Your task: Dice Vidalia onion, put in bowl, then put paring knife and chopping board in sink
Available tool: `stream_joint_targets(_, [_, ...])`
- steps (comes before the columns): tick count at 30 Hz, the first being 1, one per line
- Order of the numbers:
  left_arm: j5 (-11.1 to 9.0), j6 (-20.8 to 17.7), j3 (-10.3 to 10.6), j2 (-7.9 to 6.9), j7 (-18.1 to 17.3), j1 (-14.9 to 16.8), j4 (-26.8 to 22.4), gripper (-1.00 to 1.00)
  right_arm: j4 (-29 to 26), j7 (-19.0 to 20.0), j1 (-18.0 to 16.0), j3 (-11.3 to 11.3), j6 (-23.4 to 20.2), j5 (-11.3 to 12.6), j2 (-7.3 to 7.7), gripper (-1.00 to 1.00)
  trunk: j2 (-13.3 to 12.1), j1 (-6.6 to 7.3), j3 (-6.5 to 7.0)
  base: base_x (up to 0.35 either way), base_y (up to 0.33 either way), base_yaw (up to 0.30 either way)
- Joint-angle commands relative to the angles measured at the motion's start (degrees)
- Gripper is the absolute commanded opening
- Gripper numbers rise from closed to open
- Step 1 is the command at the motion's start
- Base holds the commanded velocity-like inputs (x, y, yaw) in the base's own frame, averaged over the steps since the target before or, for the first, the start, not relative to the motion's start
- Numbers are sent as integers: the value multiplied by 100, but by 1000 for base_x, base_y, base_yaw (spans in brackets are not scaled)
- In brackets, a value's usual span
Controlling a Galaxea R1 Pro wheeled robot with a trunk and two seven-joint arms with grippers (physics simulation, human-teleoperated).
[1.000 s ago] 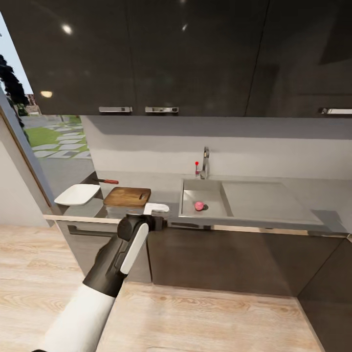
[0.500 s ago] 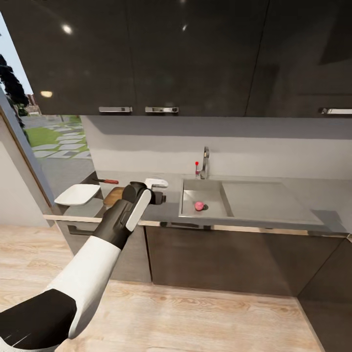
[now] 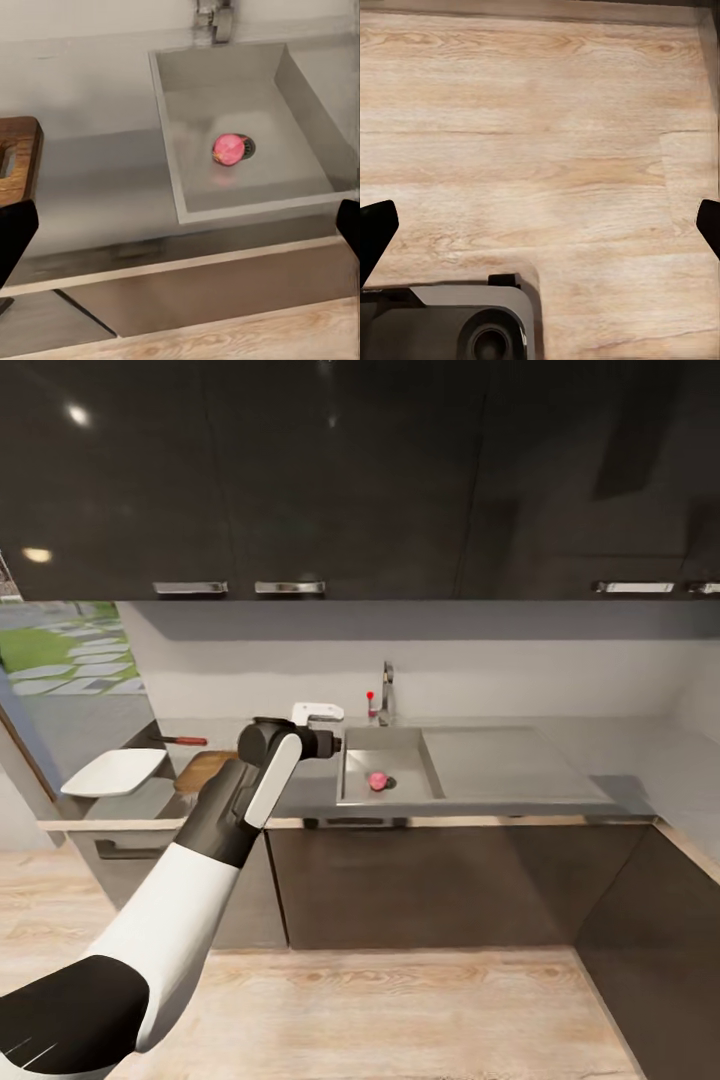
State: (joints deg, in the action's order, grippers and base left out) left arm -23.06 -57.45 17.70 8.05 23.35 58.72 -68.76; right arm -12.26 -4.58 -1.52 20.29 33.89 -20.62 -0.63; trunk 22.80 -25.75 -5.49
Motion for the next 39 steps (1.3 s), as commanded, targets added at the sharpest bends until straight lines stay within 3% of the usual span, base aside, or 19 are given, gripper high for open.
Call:
stream_joint_targets(1, [-61, -14, 5, -4, 59, 4, -2, 100, 4, -43, -6, 19, 13, -60, -4, 100, 12, -4, -8, 0, 0, -276])
stream_joint_targets(5, [-58, -4, 6, -74, 57, -5, 89, 100, 4, -50, -6, 12, 5, -57, -19, 100, 12, -4, 10, 51, 0, -230])
stream_joint_targets(14, [-58, 6, 6, -78, 58, -10, 401, 100, 5, -52, -6, 3, 4, -57, -31, 100, 12, -4, 16, 294, -7, -31])
stream_joint_targets(25, [-58, 14, 14, -68, 56, -10, 741, 100, 244, -52, -6, 10, 4, -56, -35, 100, 12, -4, -64, 270, -165, -1])
stream_joint_targets(39, [-58, 21, 14, -58, 25, -122, 989, 100, 251, -52, -6, 10, 4, -56, -40, 100, 12, -4, -182, 33, -28, 0])
